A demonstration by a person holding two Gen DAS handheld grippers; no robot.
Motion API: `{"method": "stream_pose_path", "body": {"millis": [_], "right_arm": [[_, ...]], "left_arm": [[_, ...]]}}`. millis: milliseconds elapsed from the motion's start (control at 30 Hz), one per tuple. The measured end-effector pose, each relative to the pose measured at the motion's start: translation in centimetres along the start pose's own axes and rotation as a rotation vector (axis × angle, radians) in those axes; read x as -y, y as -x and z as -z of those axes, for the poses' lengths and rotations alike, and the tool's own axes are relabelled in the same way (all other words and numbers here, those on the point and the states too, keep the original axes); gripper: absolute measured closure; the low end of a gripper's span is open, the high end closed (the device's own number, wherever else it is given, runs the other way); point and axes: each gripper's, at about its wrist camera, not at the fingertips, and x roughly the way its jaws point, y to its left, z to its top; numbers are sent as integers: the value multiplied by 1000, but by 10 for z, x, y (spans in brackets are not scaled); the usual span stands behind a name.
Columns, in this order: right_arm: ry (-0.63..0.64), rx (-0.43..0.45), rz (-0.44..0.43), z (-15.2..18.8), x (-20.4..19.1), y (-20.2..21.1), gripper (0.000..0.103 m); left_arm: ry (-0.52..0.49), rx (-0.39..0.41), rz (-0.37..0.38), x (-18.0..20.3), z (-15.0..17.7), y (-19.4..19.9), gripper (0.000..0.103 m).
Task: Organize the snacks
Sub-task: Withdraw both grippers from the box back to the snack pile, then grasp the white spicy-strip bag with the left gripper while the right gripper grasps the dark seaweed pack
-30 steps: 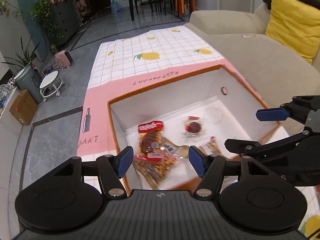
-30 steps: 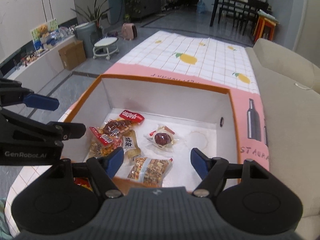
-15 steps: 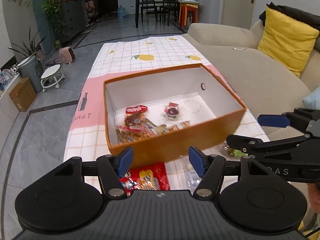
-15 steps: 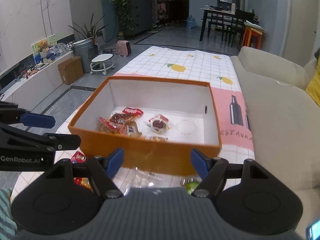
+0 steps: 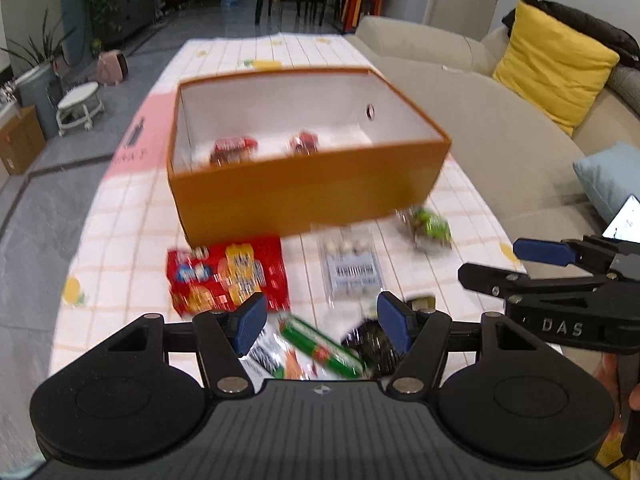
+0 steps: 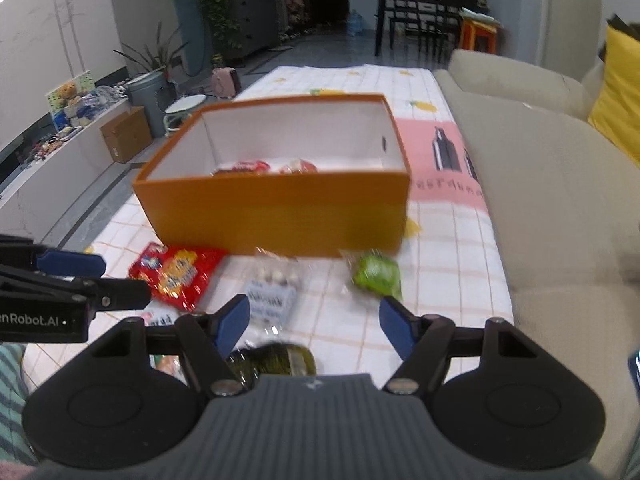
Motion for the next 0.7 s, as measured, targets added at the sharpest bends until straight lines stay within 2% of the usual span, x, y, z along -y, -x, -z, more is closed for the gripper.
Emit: {"method": "stream_pose_path", "body": {"millis": [167,367,500,633,700], "right_arm": [[17,-18,24,19,2,-2,34],[11,-78,-15,31,1,-17,34],[8,-120,-38,37,-7,-28,34],[52,-120,-65,40,-20,-32,34],[90,-113,-80,41,-29,-33,37]], "left_arm": [[30,-46,21,-4,17,-11,28],[67,-72,35,-10,25,-21,28],[127,-101,8,-17,28,-31,28],[161,-137,-38,-25,30,-38,28],[193,-157,-59,-29,32,-42,29]]}}
